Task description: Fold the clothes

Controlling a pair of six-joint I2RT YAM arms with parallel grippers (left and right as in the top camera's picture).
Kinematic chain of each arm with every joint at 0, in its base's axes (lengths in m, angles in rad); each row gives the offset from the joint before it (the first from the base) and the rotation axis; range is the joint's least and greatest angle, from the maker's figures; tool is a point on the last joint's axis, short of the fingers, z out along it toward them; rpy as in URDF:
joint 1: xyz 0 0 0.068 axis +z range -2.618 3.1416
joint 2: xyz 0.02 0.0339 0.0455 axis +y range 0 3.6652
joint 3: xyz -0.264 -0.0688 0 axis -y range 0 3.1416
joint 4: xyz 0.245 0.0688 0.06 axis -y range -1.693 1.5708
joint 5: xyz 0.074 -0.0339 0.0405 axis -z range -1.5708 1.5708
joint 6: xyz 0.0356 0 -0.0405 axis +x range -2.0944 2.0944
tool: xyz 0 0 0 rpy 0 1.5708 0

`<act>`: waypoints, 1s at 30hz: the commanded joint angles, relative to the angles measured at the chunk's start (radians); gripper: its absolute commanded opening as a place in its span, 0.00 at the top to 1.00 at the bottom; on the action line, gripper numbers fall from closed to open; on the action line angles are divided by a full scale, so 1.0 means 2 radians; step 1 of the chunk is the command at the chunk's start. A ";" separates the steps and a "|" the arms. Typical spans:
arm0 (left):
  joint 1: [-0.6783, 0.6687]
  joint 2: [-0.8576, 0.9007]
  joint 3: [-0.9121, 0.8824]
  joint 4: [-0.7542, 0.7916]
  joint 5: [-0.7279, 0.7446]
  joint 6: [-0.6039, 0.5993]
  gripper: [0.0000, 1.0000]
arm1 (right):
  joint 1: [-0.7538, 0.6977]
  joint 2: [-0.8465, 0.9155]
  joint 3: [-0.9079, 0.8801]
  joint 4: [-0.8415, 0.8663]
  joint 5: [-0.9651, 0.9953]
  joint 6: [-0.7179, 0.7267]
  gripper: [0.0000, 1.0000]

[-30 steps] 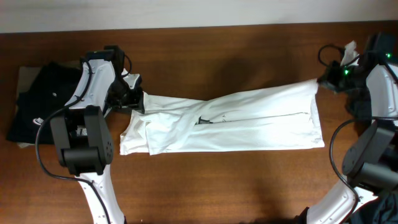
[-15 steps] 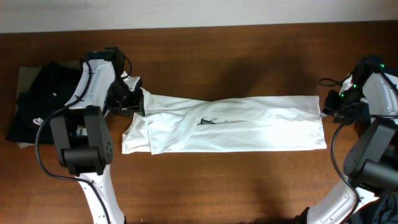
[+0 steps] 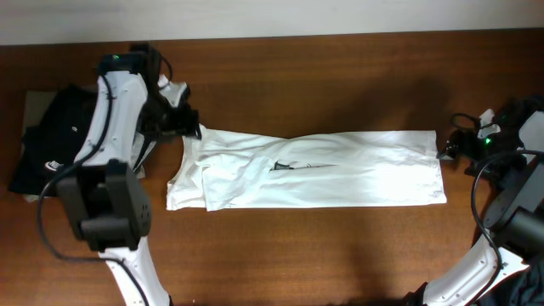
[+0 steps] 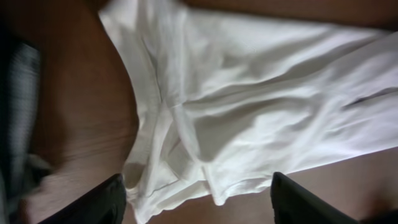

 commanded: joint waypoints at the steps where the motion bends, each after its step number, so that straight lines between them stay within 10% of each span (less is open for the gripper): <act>1: 0.002 -0.072 0.026 -0.006 -0.010 0.005 0.22 | 0.002 0.026 -0.003 -0.005 -0.017 -0.033 0.04; 5: 0.001 -0.081 0.026 -0.007 -0.013 0.005 0.22 | 0.019 0.054 -0.009 -0.027 -0.063 -0.070 0.09; 11: 0.001 -0.081 0.026 -0.020 -0.014 0.006 0.22 | 0.060 0.062 -0.033 -0.028 -0.066 -0.065 0.96; 20: 0.003 -0.081 0.026 -0.029 -0.016 0.006 0.22 | 0.056 -0.028 0.198 -0.179 -0.040 0.018 0.96; 30: 0.003 -0.081 0.026 -0.028 -0.015 0.005 0.22 | 0.388 0.021 0.171 -0.160 0.084 0.176 0.96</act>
